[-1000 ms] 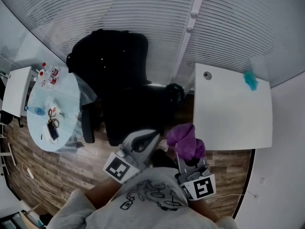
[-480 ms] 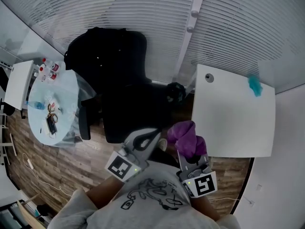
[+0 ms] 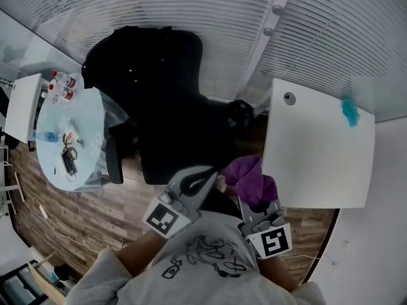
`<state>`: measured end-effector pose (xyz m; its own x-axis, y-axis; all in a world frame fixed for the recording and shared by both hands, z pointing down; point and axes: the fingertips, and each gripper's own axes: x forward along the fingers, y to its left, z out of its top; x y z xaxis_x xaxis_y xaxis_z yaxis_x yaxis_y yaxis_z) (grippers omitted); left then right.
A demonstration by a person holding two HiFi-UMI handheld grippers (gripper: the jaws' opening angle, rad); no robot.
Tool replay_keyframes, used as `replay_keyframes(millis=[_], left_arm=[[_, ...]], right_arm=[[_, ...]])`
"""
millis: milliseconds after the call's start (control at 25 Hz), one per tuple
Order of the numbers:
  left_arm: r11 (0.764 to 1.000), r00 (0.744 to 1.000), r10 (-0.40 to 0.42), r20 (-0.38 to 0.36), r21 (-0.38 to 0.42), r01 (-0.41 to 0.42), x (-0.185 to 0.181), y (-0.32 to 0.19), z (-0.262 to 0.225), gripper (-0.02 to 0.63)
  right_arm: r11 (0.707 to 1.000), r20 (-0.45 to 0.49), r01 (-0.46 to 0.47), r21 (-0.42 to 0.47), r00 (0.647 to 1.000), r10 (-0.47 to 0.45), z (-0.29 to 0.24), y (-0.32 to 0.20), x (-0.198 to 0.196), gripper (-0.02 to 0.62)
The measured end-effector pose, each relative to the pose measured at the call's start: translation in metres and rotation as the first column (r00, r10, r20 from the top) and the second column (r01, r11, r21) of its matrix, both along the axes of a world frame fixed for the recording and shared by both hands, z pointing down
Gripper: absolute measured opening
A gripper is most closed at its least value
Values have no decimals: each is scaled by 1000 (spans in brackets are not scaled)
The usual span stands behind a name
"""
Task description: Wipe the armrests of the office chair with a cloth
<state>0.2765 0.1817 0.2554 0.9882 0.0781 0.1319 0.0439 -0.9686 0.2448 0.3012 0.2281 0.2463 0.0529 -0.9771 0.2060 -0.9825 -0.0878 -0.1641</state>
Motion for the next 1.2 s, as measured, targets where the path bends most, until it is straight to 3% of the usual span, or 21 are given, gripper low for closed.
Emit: replay_keyframes(millis=[360, 880, 1200], left_arm=[[999, 998, 51, 23, -7, -51, 2, -33, 47, 2], [991, 988, 133, 78, -23, -131, 2, -41, 130, 2], [990, 985, 140, 100, -17, -139, 6, -42, 181, 2]], right_arm=[[997, -4, -16, -70, 1000, 16, 47, -37, -1, 41], [983, -1, -45, -180, 999, 46, 136, -38, 1, 41], [965, 10, -18, -261, 1000, 21, 206, -34, 0, 41]])
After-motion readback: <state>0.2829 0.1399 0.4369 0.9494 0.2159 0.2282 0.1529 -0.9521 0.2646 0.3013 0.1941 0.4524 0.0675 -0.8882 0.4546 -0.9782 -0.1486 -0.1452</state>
